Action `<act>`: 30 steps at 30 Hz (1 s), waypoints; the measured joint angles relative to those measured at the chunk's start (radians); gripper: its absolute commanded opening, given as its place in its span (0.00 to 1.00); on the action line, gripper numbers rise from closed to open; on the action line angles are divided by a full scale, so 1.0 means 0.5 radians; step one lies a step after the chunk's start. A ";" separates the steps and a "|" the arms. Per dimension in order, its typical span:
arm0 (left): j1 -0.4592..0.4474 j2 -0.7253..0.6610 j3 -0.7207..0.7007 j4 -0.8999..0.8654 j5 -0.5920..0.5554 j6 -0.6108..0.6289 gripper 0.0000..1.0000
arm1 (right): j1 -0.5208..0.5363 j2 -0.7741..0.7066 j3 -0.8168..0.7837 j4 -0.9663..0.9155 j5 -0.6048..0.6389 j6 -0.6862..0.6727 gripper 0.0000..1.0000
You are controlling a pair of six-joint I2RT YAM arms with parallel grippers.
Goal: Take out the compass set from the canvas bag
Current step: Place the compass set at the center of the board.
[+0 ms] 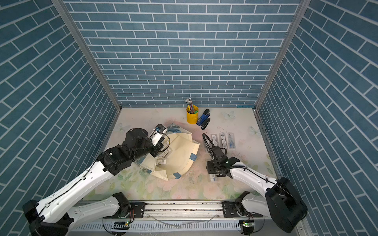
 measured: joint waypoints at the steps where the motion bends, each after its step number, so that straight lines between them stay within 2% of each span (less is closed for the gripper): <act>1: 0.000 -0.001 -0.005 0.003 0.002 0.000 0.00 | -0.010 0.043 0.000 0.046 -0.010 0.010 0.20; 7: 0.000 -0.014 -0.021 0.016 0.008 0.001 0.00 | -0.039 0.183 0.000 0.220 -0.027 0.025 0.26; 17: 0.000 -0.054 -0.083 0.053 0.043 -0.002 0.00 | -0.051 0.208 0.003 0.272 0.012 0.029 0.51; 30: 0.000 -0.073 -0.095 0.054 0.123 0.030 0.00 | -0.054 0.189 0.021 0.188 0.066 0.029 0.55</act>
